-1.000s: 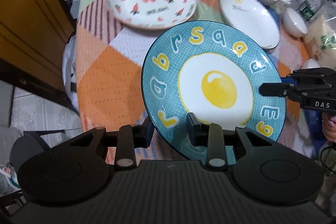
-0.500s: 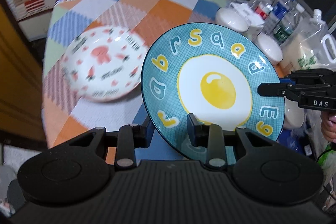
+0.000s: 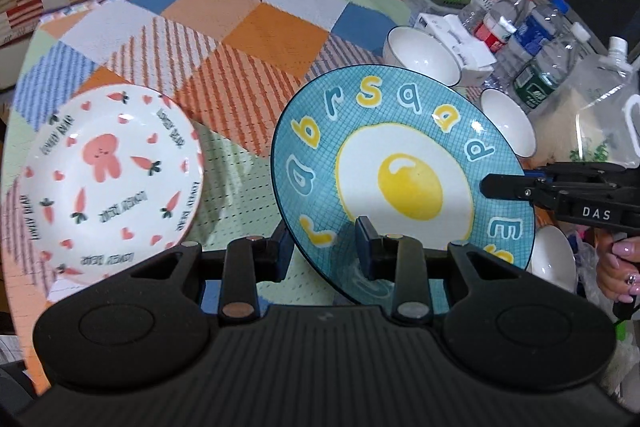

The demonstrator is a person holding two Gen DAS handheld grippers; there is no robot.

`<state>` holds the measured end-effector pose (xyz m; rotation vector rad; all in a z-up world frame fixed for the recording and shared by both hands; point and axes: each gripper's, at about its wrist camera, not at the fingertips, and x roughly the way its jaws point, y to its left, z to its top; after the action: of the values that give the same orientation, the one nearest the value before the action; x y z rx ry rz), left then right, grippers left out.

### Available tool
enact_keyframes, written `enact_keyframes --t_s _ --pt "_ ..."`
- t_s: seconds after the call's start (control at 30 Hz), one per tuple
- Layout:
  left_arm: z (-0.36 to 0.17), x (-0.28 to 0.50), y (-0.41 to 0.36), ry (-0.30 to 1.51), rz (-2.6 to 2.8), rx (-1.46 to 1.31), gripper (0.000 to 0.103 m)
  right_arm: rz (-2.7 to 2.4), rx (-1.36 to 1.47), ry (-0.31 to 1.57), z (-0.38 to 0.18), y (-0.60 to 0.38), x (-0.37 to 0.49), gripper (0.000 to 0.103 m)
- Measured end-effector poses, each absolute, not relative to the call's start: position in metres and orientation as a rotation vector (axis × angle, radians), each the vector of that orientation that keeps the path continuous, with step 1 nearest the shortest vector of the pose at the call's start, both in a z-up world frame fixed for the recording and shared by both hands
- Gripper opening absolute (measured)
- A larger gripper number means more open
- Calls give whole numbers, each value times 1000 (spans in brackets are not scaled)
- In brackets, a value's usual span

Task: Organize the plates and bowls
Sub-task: 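Lift the egg plate and carry it over the sun plate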

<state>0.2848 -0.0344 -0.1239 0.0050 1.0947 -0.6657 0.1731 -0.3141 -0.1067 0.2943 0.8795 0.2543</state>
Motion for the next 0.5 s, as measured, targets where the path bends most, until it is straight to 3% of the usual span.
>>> enact_keyframes --t_s 0.5 --pt "-184 311 -63 1221 -628 33 30 201 309 1026 -163 -334 219 22"
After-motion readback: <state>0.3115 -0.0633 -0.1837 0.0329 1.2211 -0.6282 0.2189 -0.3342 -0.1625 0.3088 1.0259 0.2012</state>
